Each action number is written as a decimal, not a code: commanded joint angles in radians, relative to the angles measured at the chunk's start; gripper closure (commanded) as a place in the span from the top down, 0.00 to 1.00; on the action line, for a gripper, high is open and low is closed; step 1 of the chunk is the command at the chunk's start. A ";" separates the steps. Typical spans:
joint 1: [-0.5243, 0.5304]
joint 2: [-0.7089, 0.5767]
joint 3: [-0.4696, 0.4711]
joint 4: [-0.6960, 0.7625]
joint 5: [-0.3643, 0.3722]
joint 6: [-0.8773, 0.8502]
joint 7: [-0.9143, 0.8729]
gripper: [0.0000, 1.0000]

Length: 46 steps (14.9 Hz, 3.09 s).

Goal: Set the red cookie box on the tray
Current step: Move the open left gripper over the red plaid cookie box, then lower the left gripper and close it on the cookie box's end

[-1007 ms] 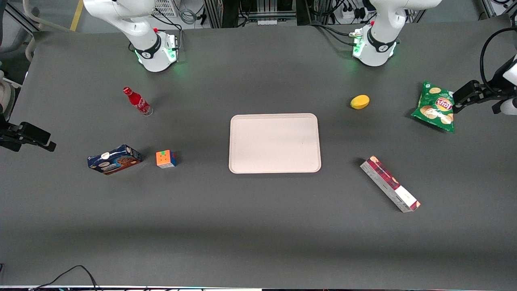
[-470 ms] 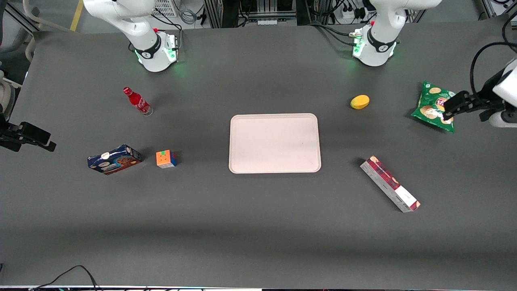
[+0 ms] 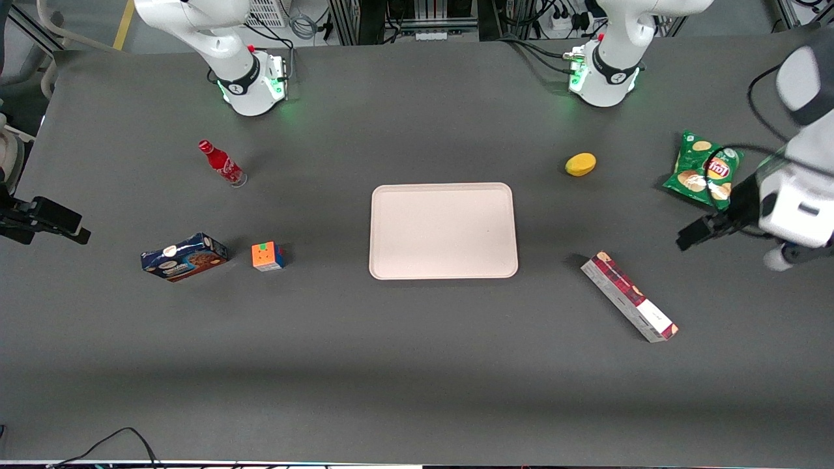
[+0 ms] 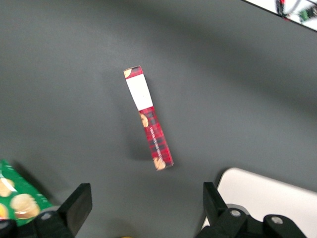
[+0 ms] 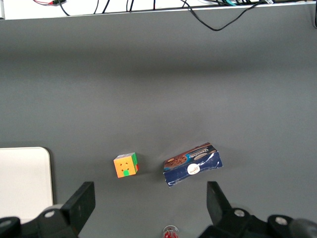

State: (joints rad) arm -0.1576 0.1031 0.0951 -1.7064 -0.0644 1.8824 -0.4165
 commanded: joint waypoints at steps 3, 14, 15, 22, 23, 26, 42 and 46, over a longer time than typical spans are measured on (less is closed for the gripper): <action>-0.022 0.168 0.012 0.019 -0.012 0.096 -0.122 1.00; -0.039 0.391 0.041 -0.002 -0.055 0.302 -0.308 1.00; -0.049 0.409 0.052 -0.004 -0.051 0.310 -0.302 1.00; -0.079 0.464 0.092 -0.015 -0.049 0.343 -0.269 1.00; -0.079 0.475 0.092 -0.015 -0.051 0.356 -0.269 1.00; -0.077 0.495 0.092 -0.025 -0.051 0.394 -0.268 1.00; -0.071 0.478 0.091 -0.036 -0.063 0.397 -0.007 0.07; -0.079 0.408 0.091 -0.012 -0.061 0.302 0.102 0.00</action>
State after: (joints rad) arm -0.2167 0.5904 0.1695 -1.7260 -0.1115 2.2681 -0.4159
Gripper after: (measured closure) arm 0.859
